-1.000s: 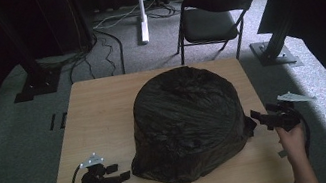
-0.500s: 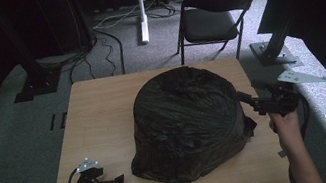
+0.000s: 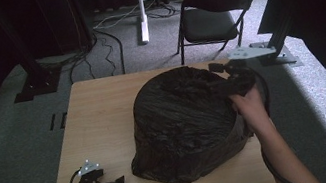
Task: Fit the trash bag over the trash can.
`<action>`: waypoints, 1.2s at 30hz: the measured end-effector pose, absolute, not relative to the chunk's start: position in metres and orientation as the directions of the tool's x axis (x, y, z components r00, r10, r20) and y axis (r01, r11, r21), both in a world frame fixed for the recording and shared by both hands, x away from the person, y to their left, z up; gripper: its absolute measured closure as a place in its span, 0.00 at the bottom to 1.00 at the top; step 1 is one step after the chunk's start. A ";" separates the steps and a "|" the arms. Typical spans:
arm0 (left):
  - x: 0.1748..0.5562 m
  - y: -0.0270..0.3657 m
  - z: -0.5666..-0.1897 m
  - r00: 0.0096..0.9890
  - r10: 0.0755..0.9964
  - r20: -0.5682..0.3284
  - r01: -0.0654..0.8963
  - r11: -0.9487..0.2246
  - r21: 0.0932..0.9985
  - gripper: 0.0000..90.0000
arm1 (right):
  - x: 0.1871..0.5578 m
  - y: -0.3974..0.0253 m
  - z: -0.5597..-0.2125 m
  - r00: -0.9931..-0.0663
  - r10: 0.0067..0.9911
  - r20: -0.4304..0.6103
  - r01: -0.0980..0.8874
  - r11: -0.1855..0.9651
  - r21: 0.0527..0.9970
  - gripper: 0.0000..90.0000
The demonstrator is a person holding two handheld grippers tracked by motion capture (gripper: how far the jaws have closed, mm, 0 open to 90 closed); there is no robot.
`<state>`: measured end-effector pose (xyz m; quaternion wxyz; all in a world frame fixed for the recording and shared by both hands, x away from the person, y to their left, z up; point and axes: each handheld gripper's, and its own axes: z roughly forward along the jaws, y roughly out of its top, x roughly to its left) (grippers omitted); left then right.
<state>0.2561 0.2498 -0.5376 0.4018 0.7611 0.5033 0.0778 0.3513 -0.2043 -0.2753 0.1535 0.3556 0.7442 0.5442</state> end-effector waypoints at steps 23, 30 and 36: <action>0.255 0.253 -0.535 0.466 0.840 -0.278 0.694 -0.152 0.704 0.00 | 0.408 -0.104 -0.346 -0.724 0.688 0.047 0.638 0.643 0.423 0.22; 0.255 0.252 -0.536 0.466 0.840 -0.277 0.698 -0.157 0.698 0.00 | 0.414 -0.101 -0.364 -0.703 0.709 0.057 0.692 0.664 0.284 0.19; 0.255 0.251 -0.537 0.470 0.837 -0.279 0.702 -0.162 0.694 0.00 | 0.414 -0.102 -0.360 -0.705 0.709 0.023 0.679 0.665 0.311 0.25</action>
